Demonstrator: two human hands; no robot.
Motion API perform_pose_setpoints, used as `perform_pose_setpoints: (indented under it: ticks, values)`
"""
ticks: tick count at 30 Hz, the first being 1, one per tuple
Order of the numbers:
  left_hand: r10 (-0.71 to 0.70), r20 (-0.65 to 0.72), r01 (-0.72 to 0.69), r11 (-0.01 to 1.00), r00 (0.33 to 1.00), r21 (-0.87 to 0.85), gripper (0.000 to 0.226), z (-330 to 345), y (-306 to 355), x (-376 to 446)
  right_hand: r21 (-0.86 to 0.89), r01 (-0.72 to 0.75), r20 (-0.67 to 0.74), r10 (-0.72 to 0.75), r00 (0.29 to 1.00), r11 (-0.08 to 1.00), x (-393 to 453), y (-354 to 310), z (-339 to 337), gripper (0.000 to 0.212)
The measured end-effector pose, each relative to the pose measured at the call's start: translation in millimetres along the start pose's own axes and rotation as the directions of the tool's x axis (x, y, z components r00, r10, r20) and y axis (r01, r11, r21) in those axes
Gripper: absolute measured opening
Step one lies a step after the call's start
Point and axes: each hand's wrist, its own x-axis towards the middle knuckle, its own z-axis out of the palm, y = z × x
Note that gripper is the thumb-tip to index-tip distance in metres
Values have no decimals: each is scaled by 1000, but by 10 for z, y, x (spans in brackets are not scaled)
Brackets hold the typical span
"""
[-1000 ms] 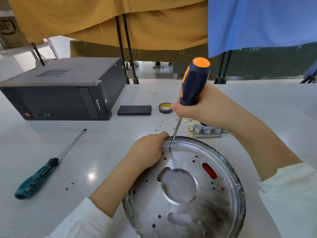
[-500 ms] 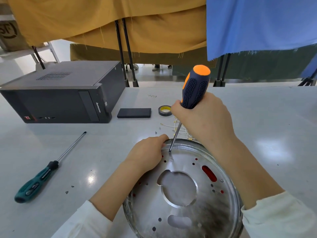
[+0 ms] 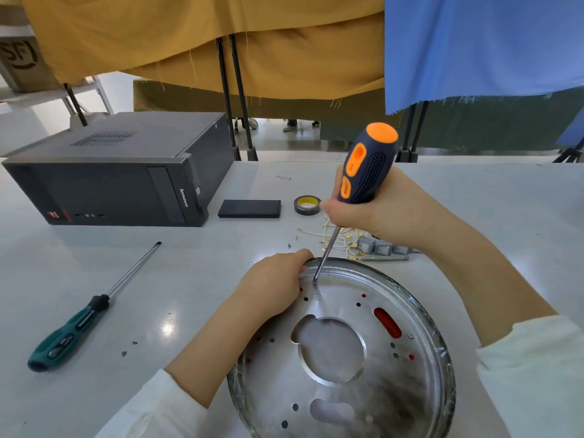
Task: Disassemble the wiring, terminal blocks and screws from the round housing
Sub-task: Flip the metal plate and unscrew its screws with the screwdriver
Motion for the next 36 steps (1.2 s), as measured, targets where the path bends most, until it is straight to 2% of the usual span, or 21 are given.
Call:
perform_pose_setpoints:
  ticks: [2, 5, 8, 10, 13, 17, 20, 22, 24, 27, 29, 31, 33, 36]
  values:
    - [-5, -11, 5, 1000, 1000, 6, 31, 0, 5, -3, -98, -92, -213, 70, 975, 991, -25, 34, 79, 33]
    - [-19, -19, 19, 1000, 1000, 4, 30, 7, 22, -4, -170, -242, -462, 140, 876, 955, -91, 70, 172, 43]
    - [-34, -22, 34, 999, 999, 0, 27, 4, 39, -13, -157, -301, -568, 163, 807, 941, -120, 41, 245, 48]
    - [-32, -22, 32, 999, 999, -2, 25, -5, 42, -21, -145, -275, -573, 146, 806, 951, -98, 34, 270, 46]
    - [-24, -17, 24, 1000, 1000, -14, 25, -12, 33, -21, -123, -185, -452, 111, 885, 975, -51, 42, 275, 41]
    - [-34, -9, 34, 999, 999, -13, 24, -7, 19, 5, -26, -20, -134, 16, 991, 999, -12, -25, 135, 36]
    - [-23, 12, 23, 1000, 1000, -13, 29, -11, 17, 4, 46, 88, 192, -96, 977, 995, 3, -45, 15, 23]
    - [-10, 22, 10, 1000, 1000, -21, 34, -16, 5, -5, 41, 103, 254, -110, 961, 994, 10, -39, 26, 21]
    - [-6, 5, 7, 1000, 1000, -31, 31, -13, -8, -2, 34, 98, 149, -102, 984, 995, 27, -9, 63, 26]
    - [-13, -11, 13, 1000, 1000, -26, 29, 6, -6, 3, -23, 14, -76, -16, 997, 1000, 31, 48, 49, 31]
    - [-22, -15, 22, 1000, 1000, -20, 28, 18, -11, 9, -46, -54, -151, 47, 987, 997, -9, 66, 12, 34]
    - [-29, -14, 29, 999, 999, -24, 26, 23, -13, 18, -58, -102, -188, 90, 978, 993, -75, 86, 17, 48]
    - [-27, -4, 26, 999, 1000, -40, 28, 24, 8, 30, -66, -137, -278, 114, 954, 988, -134, 89, 67, 60]
    - [-3, 16, 4, 998, 1000, -62, 31, 35, 64, 49, -183, -254, -462, 145, 875, 950, -154, 114, 116, 49]
